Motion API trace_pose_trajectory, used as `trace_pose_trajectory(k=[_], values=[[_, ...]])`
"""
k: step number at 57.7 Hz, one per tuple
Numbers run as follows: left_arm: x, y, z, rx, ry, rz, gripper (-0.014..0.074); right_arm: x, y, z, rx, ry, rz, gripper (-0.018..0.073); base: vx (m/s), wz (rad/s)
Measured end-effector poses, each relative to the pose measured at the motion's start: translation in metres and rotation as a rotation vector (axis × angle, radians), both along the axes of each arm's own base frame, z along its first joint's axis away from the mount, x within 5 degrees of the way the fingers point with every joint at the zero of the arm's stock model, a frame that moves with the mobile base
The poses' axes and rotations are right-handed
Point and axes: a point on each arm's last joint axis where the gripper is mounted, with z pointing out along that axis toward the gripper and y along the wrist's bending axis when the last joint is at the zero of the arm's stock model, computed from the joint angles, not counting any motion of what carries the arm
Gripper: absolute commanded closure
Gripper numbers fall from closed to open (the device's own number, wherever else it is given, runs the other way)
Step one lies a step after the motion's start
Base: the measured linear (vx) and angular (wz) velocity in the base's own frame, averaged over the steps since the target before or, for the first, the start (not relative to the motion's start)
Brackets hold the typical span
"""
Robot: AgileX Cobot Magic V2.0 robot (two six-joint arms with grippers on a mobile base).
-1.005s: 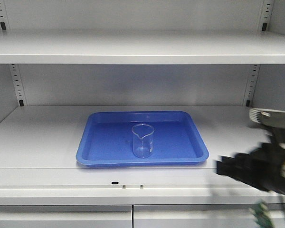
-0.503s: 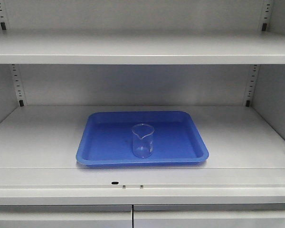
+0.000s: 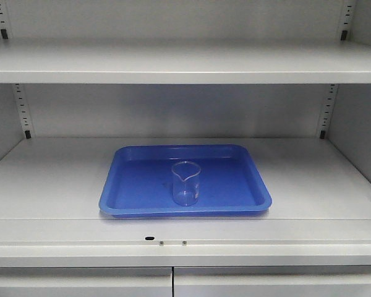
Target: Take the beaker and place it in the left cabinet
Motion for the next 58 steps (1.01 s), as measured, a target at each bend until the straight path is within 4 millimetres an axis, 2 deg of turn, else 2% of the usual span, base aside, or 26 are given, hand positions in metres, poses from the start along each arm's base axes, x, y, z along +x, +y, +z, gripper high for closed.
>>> trace_pose_trajectory(k=[11, 58], values=[[0.0, 0.0, 0.0, 0.0, 0.0, 0.0, 0.0603, -0.0035, -0.0001, -0.0049, 0.064, -0.026, -0.016, 0.0568, 0.0, 0.0], [0.0, 0.0, 0.0, 0.0, 0.001, 0.0, 0.0603, -0.0072, -0.0006, -0.0047, 0.072, -0.049, -0.022, 0.0568, 0.0, 0.0]])
